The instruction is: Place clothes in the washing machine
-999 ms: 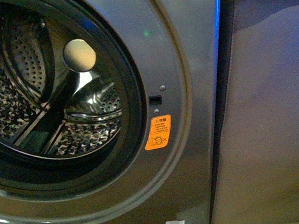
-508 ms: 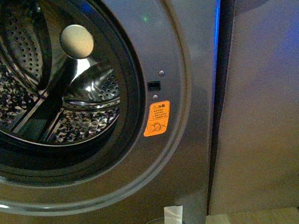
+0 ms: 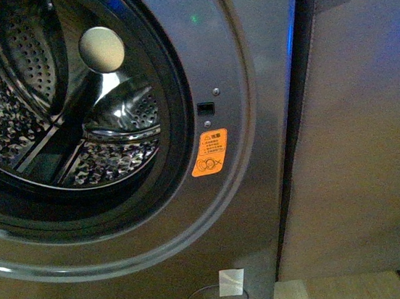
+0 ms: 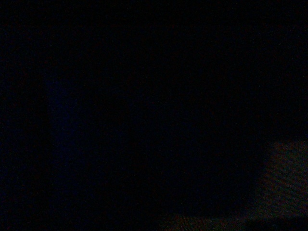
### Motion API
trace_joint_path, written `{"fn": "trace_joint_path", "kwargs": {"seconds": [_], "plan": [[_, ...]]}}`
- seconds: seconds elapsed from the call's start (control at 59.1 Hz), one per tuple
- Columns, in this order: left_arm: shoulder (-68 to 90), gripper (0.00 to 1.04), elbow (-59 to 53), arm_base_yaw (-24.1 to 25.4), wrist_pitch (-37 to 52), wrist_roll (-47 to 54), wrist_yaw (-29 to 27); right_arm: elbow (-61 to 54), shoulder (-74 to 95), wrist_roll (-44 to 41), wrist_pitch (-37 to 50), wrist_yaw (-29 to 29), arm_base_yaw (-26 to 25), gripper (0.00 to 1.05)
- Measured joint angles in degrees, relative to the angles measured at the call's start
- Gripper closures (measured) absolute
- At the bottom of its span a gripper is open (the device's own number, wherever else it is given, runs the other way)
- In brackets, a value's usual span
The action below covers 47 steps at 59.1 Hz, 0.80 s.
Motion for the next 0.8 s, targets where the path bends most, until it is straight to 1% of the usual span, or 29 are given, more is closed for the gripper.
{"fn": "trace_joint_path", "kwargs": {"seconds": [0.288,0.423,0.457,0.508,0.61,0.66,0.728,0.796], "plan": [[0.0,0.07,0.0,0.0,0.0,0.0,0.0,-0.5,1.8,-3.2,0.4,-0.4,-0.5,0.08],[0.0,0.07,0.0,0.0,0.0,0.0,0.0,-1.2,2.0,-3.5,3.3,0.0,-0.5,0.28],[0.0,0.07,0.0,0.0,0.0,0.0,0.0,-1.3,2.0,-3.3,3.7,0.0,-0.5,0.32],[0.0,0.07,0.0,0.0,0.0,0.0,0.0,-1.7,1.9,-3.2,5.1,0.0,-0.5,0.4],[0.0,0.07,0.0,0.0,0.0,0.0,0.0,-2.7,1.3,-2.1,7.1,0.0,-0.4,0.52],[0.0,0.07,0.0,0.0,0.0,0.0,0.0,-3.7,0.4,-1.6,9.1,0.5,-0.3,0.6],[0.0,0.07,0.0,0.0,0.0,0.0,0.0,-5.0,-0.9,-0.9,10.6,1.1,-0.2,0.68],[0.0,0.07,0.0,0.0,0.0,0.0,0.0,-7.3,-3.1,0.2,13.0,0.7,0.0,0.78]]}}
